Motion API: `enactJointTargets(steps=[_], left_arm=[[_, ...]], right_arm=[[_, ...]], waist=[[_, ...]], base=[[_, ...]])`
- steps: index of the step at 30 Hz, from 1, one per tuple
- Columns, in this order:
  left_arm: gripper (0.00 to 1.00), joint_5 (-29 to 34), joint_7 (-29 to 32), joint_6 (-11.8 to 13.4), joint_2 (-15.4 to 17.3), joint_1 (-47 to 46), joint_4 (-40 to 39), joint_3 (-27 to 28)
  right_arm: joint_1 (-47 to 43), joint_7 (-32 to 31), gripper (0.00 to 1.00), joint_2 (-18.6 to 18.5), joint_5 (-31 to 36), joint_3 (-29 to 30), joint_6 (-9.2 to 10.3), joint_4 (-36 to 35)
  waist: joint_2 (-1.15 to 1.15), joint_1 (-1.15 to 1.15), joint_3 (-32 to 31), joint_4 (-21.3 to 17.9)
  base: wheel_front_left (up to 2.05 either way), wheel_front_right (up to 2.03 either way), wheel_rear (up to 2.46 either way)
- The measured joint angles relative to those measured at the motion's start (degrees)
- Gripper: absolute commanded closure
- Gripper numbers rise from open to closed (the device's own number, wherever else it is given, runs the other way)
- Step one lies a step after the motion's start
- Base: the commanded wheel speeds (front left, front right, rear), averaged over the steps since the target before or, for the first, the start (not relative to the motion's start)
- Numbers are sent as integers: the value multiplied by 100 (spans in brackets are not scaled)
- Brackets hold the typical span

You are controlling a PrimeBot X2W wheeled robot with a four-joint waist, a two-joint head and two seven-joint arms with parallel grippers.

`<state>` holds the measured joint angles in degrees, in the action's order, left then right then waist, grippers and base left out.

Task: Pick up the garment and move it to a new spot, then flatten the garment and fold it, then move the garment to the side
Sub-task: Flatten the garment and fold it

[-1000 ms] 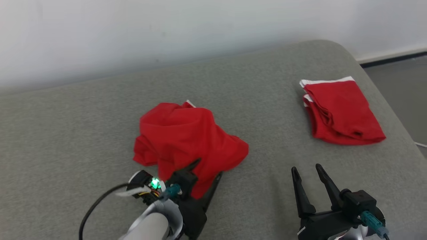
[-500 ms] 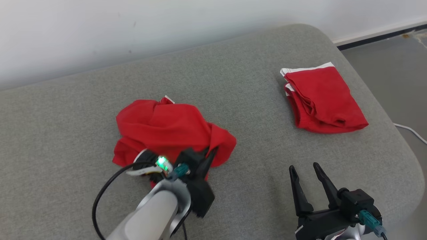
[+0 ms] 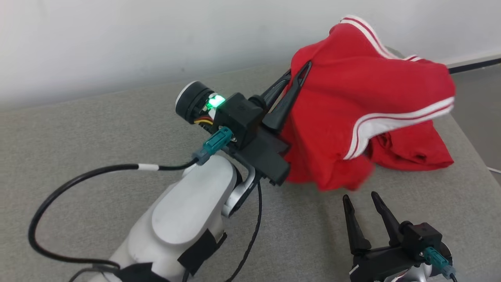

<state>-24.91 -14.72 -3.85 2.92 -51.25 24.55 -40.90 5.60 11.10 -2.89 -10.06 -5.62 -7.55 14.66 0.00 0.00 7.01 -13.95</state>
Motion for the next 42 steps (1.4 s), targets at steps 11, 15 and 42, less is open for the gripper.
enactJointTargets(steps=[11,15,42], left_arm=[[0,-1020,522,348,811,2268,609,436],[0,-1329,361,506,905,2697,915,742],[0,-858,1701,26,566,2270,-489,-625]], right_arm=[[-81,-51,0,0,0,-41,0,-83],[-75,-55,0,3,-2,-84,0,-81],[-40,1,0,1,-18,249,0,-67]], waist=[[0,0,3,624],[0,0,11,837],[0,1,-14,387]], base=[[0,0,0],[0,0,0],[0,0,0]])
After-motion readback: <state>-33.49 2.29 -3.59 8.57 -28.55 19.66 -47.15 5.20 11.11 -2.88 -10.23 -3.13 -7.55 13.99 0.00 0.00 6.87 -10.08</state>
